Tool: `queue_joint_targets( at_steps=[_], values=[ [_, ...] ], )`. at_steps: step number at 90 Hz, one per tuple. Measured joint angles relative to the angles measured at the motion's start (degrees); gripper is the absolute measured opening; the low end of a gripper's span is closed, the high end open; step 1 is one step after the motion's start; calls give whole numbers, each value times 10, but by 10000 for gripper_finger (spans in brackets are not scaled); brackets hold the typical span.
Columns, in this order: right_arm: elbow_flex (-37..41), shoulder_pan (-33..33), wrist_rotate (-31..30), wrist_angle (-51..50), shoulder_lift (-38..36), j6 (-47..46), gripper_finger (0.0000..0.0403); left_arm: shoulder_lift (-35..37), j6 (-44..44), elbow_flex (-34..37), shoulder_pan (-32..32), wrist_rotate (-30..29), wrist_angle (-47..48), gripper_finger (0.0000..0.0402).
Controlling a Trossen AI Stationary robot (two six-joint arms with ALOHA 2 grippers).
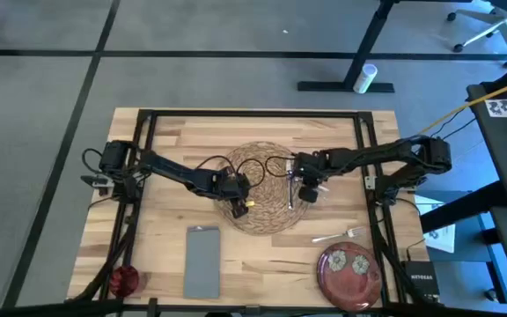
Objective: Set table place
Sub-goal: Put the silver spoon to the right of the silver table knife on the brown placemat
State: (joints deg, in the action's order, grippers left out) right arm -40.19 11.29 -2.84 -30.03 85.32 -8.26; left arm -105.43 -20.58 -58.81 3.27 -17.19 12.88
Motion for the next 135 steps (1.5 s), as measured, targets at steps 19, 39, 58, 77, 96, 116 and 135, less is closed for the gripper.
queue_joint_targets(
  at_steps=[19,39,58,77,96,116,135],
  values=[
    [-3,0,15,1,-20,-46,4,0,-3,0,0,0,0,0],
    [-4,0,21,-8,-62,-130,2,0,-17,0,0,0,-3,0],
    [-4,10,37,-31,-65,-189,2,0,-52,0,0,-36,-6,0],
    [-4,40,56,-28,-65,-222,1,0,-97,0,-5,-88,-6,0],
    [-4,61,65,-18,-65,-292,1,0,-90,0,-19,-124,-3,0],
    [-4,87,75,-19,-65,-430,0,0,-71,0,-39,-128,-3,0],
    [-4,50,81,-11,-65,-554,2,0,-46,0,-52,-128,-16,0]
  ],
)
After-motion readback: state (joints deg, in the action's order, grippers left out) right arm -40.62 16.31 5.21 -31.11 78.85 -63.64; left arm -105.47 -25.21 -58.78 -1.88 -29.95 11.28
